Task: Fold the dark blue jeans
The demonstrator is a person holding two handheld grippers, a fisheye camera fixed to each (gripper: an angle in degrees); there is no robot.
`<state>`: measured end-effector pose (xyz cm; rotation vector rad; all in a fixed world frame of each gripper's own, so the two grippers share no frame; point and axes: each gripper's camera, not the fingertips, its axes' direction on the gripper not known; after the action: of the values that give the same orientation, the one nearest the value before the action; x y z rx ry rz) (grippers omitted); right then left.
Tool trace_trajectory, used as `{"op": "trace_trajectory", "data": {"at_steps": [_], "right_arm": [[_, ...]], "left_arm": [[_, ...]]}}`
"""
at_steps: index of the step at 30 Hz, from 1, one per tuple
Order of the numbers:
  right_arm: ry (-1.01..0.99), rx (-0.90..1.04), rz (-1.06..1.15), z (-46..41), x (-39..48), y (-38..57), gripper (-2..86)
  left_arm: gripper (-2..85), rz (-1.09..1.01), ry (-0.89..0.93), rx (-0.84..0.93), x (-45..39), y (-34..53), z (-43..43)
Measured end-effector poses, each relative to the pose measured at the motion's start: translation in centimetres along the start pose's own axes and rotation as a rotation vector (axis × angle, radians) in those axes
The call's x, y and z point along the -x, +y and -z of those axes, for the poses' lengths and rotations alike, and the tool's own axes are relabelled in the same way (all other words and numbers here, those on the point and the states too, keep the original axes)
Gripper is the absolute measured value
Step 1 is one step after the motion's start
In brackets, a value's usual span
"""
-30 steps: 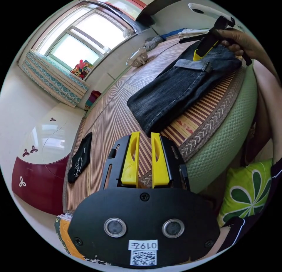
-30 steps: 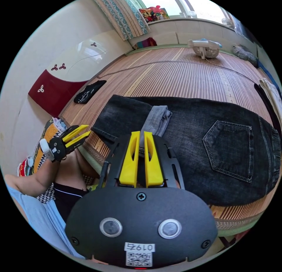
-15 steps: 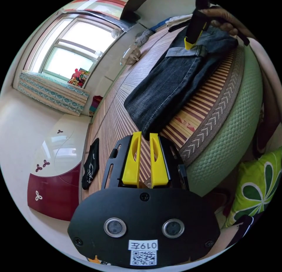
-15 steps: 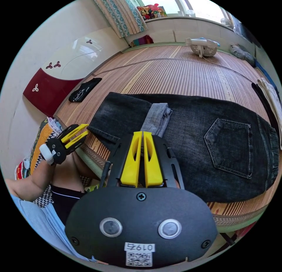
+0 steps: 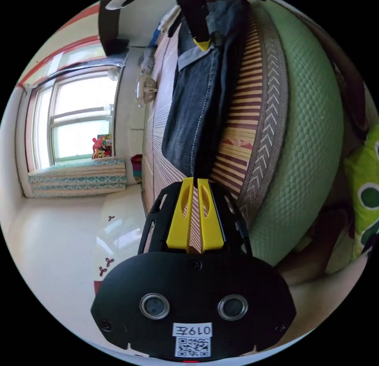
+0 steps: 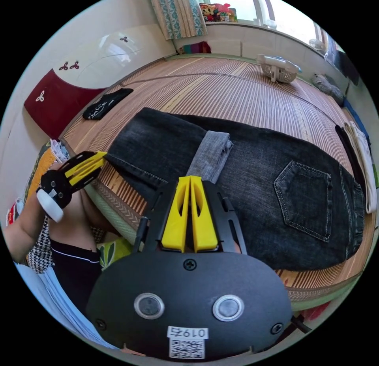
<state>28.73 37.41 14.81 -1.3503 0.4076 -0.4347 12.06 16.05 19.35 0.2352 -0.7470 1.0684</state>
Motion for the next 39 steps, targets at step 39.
{"op": "trace_trajectory", "data": {"at_steps": [39], "right_arm": [[-0.317,-0.078,-0.026,1.1,-8.3,-1.7,-0.9]], "left_arm": [[0.8,0.224,0.168,-0.078,5.0,3.0,-1.2]]}}
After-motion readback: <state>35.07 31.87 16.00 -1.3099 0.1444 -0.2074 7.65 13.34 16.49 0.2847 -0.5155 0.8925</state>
